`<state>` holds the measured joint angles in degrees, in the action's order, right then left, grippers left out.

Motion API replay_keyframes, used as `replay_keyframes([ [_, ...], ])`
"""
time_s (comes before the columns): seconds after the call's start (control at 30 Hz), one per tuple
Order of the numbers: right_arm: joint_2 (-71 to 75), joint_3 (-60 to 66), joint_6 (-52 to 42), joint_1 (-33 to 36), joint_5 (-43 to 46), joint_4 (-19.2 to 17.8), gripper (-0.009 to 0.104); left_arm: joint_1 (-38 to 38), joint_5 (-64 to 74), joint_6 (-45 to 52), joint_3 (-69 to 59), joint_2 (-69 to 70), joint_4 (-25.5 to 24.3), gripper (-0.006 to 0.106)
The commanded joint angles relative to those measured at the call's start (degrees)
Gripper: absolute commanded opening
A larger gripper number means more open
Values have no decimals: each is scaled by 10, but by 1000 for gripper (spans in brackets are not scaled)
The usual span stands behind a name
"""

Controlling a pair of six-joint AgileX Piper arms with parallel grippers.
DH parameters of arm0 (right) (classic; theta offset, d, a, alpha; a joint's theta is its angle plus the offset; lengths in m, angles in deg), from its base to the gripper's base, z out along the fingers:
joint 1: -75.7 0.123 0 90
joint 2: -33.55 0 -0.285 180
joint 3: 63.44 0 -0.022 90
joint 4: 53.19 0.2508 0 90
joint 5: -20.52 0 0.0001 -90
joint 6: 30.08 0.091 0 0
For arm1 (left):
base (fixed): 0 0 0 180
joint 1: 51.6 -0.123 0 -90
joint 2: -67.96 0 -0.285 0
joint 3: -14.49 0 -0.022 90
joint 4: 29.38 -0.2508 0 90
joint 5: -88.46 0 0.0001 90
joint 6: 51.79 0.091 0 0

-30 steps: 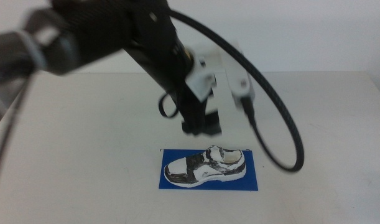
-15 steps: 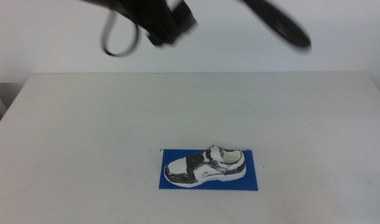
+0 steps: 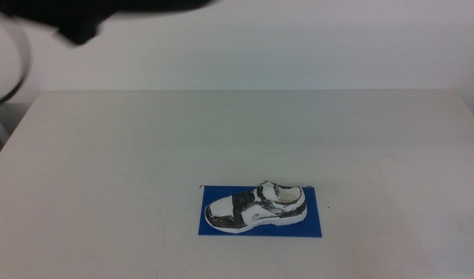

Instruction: Use one arm to grab the shoe from the table and place it on the mat.

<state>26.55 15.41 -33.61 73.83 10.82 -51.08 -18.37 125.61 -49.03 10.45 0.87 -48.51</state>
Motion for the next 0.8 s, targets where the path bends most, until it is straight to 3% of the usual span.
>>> replay_keyframes([
  [0.0,12,-5,-7,2,45,-5,66,-31,-80,-58,-50,55,-20,93],
  [0.23,12,-5,-7,2,45,-5,66,-168,-149,-62,-259,201,43,93],
  [0.53,12,-5,-7,2,45,-5,66,-325,-283,-66,-488,378,73,93],
  [0.67,12,-5,-7,2,45,-5,66,-364,-300,-66,-576,447,119,93],
  [0.77,12,-5,-7,2,45,-5,66,-378,-303,-66,-625,498,124,93],
])
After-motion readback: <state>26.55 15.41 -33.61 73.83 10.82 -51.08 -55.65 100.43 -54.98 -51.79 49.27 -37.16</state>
